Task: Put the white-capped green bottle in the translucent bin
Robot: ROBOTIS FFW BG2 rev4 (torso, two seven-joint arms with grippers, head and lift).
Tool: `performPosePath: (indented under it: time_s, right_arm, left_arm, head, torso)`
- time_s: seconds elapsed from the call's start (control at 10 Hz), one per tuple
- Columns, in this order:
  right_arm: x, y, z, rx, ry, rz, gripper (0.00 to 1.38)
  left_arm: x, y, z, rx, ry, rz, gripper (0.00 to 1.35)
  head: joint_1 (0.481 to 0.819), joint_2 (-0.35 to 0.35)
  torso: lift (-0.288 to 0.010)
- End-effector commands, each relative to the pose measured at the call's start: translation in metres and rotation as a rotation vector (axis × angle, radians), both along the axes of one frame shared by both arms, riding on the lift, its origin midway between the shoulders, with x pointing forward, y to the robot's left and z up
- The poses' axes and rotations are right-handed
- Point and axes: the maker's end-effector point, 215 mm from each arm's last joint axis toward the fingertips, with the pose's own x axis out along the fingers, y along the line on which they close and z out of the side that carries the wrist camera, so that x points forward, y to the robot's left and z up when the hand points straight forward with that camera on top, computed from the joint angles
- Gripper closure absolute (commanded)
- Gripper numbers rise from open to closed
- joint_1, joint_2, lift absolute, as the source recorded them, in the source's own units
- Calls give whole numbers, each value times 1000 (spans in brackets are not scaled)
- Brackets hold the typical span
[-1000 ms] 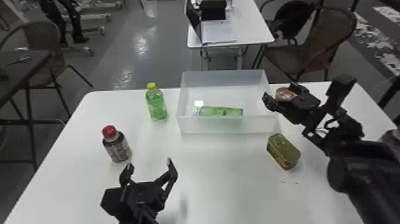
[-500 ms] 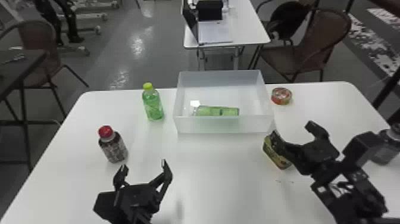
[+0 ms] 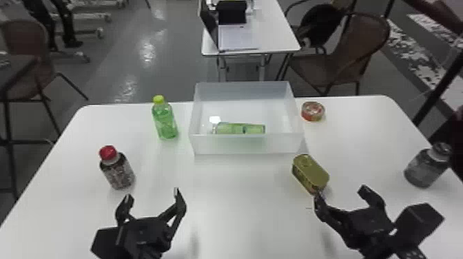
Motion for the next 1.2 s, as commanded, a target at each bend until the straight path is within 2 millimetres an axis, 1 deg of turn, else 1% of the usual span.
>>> performPosePath:
  time_s: [0.0, 0.5, 0.7, 1.1]
  right_arm:
    - [0, 5, 7, -35, -19, 10, 32]
    - [1, 6, 6, -56, -22, 14, 32]
    - [2, 9, 10, -64, -35, 12, 32]
    - [2, 10, 14, -75, -52, 13, 32]
  left_arm:
    - [0, -2, -1, 7, 4, -6, 150]
    - [1, -3, 0, 14, 5, -13, 150]
    - [-1, 0, -2, 21, 13, -12, 150]
    - [1, -2, 1, 34, 11, -18, 150]
  head:
    - [695, 44]
    - [695, 49]
    - [695, 50]
    - [695, 55]
  torso:
    - [-114]
    - [-114]
    - [-114]
    - [-114]
